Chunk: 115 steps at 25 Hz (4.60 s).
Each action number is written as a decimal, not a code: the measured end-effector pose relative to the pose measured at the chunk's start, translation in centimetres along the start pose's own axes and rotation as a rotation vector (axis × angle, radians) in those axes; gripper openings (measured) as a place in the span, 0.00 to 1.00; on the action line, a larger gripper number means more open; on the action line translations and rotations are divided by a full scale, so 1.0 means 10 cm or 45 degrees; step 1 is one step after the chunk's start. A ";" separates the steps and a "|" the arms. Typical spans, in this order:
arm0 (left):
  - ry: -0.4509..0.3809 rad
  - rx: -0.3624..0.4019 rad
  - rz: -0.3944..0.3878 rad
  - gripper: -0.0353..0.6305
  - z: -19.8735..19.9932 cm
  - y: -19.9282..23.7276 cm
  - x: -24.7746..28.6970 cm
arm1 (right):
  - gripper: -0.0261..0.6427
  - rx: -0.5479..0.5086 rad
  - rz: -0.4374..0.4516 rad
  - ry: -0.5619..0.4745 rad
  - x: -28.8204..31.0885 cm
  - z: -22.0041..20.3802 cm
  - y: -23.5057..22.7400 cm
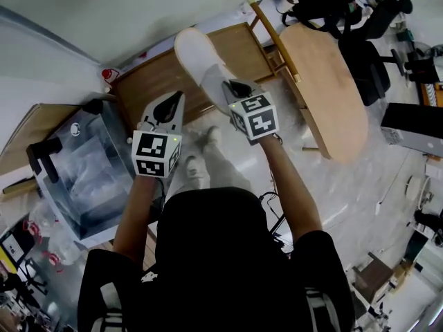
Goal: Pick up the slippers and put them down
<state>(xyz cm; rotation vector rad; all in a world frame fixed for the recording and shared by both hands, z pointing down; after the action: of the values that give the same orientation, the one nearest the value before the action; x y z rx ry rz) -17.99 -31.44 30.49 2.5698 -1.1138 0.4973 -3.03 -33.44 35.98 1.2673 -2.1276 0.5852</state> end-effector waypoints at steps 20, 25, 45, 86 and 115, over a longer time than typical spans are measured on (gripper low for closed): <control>-0.112 0.182 -0.220 0.06 0.08 -0.74 -0.63 | 0.05 0.129 -0.255 -0.165 -1.37 -0.45 0.48; -0.118 0.223 -0.299 0.06 0.06 -0.99 -0.69 | 0.05 0.183 -0.325 -0.188 -1.66 -0.64 0.55; -0.059 0.238 -0.576 0.06 -0.11 -1.85 -0.56 | 0.05 0.420 -0.555 -0.155 -2.43 -1.58 0.28; 0.115 0.346 -0.593 0.06 -1.37 -4.13 -0.43 | 0.05 0.617 -0.615 -0.202 -3.99 -3.88 -0.18; 0.255 0.365 -0.580 0.06 -2.96 -3.71 1.21 | 0.05 0.757 -0.615 -0.115 -2.40 -5.37 -0.84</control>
<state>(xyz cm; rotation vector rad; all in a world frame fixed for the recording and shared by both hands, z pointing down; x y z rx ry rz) 11.56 -3.06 57.35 2.8135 -0.3908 0.8178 27.42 11.78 59.52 2.0799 -1.6576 0.9913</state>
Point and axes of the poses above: the fingertips, and each gripper's own axes: x forward along the fingers, y to its left, z out of its top, the point moved 4 cm from there along -x, backward along the fingers, and after that the axes turned 2 degrees about -z, right-handed, at the moved point
